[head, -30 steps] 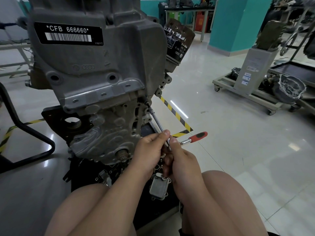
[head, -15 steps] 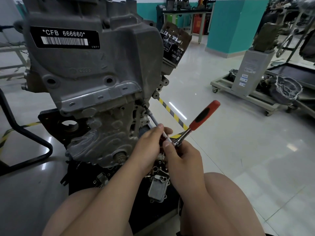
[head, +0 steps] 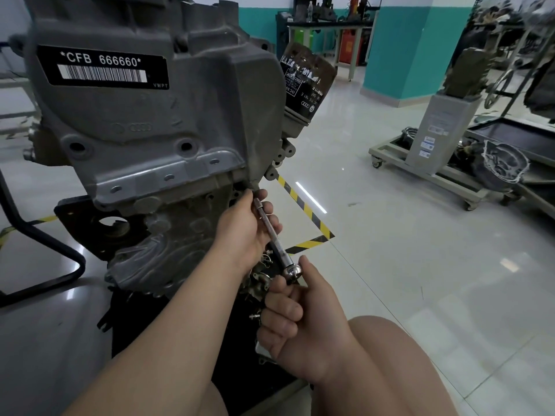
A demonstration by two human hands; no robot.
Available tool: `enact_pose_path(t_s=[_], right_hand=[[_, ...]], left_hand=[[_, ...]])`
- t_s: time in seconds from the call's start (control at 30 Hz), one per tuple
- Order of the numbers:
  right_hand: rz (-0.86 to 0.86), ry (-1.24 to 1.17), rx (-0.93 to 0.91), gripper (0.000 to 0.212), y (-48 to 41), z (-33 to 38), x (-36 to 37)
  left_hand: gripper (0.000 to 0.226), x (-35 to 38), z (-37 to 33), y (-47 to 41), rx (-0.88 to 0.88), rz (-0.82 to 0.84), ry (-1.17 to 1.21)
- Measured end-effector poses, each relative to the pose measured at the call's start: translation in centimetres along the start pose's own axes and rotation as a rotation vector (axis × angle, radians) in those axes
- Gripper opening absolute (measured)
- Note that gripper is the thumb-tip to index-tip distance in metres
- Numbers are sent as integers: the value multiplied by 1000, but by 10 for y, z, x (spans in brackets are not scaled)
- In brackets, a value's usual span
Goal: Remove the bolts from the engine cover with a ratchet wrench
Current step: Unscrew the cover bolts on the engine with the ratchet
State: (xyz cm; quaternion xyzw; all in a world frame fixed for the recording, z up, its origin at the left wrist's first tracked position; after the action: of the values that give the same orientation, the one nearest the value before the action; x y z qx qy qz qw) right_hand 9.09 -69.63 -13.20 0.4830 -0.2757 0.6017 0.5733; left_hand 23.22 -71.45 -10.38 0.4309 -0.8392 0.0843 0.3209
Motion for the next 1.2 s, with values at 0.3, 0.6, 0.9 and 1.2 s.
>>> enact_pose_path(t_s=[0.3,0.6,0.9,1.2], right_hand=[[-22,45,14,59,-1,1,0],[-477,1161,-320,45,21,63,-17],[-512,1458,-482,14,19,65,-2],[-189,515,-250,34,-1,33,-11]], left_hand=[[37,11,-2,-7,50,-63,197],[35,7,-2,-10,126,-47,135],[36,9,-2,-10,112,-32,158],[35,7,-1,-15,135,82,161]])
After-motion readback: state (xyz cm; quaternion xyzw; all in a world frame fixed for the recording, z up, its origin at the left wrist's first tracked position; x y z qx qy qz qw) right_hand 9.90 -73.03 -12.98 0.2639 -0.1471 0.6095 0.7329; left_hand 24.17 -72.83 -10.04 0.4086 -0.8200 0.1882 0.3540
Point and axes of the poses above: each hand's wrist, its own y-axis away from the middle knuckle, its own x-axis out of the palm, z = x × y, the point moved 10 cm from there along -y, towards the middle knuckle, and after that the axes turned 15 degrees about z, right-handed, at the moved point
